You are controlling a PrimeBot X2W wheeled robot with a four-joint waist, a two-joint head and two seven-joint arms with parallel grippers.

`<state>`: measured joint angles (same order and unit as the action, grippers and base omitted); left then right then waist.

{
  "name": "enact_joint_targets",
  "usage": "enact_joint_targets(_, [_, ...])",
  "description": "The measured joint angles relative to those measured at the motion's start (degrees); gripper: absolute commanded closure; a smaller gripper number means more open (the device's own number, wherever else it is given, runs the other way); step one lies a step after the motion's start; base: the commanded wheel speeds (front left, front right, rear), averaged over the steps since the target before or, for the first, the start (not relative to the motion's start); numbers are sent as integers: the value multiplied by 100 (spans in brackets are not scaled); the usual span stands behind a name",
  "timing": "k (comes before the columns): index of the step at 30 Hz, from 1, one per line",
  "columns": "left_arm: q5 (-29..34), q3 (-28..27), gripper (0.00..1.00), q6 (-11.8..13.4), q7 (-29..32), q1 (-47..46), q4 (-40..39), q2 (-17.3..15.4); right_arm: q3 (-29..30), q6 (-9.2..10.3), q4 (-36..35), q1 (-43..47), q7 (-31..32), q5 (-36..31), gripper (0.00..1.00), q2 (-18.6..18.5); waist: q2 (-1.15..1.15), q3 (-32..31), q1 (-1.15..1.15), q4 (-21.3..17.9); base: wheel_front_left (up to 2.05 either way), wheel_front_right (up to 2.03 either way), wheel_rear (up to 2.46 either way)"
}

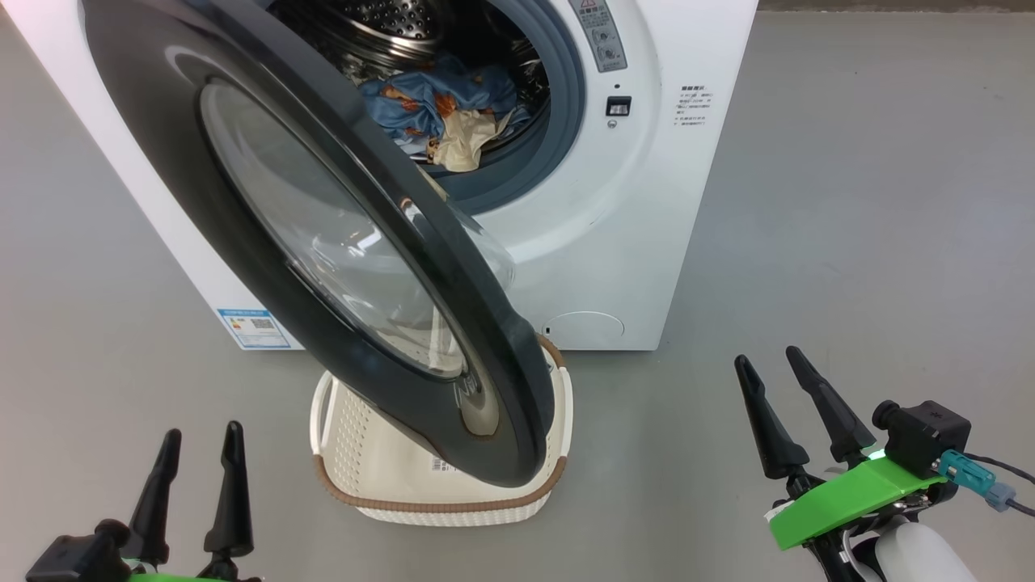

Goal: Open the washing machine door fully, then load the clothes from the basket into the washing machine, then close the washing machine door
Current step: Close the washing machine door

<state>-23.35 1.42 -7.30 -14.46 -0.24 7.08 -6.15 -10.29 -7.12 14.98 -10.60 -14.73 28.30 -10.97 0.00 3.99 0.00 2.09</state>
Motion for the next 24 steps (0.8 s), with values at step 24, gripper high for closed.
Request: enact_joint_targets(24, [-2, 55, 0, 0, 0, 1, -104, -9, 55, 0, -45, 0, 0, -148, 0, 3, 0, 40, 0, 5, 0, 0, 0])
